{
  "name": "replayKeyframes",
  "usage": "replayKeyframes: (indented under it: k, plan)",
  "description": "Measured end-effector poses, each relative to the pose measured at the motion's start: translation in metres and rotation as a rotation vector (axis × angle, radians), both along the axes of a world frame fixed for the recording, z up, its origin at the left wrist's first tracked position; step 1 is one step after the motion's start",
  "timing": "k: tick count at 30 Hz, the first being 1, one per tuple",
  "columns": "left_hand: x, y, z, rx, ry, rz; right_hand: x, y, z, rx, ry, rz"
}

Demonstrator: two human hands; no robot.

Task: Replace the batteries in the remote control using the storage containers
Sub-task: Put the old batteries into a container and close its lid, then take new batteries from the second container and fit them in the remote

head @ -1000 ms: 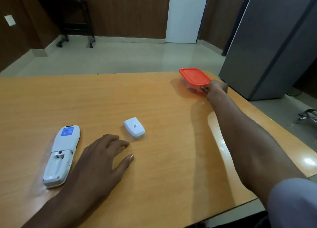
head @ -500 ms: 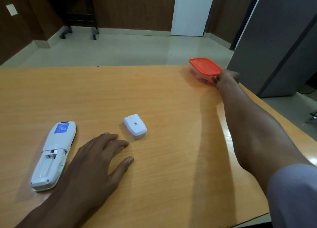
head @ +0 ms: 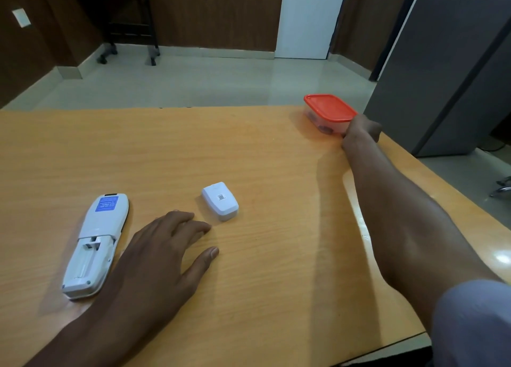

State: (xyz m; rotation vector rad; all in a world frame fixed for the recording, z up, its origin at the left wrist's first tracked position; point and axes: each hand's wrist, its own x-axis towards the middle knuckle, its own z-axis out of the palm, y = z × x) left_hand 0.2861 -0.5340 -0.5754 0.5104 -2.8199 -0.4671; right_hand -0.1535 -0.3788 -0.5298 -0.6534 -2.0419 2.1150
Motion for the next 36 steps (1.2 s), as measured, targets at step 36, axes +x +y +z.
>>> replayKeyframes:
  k: [36]
  plan:
    - [0.277,-0.133,0.102,0.046,0.215,0.729,0.549,-0.211,0.006,0.095,0.284,1.401]
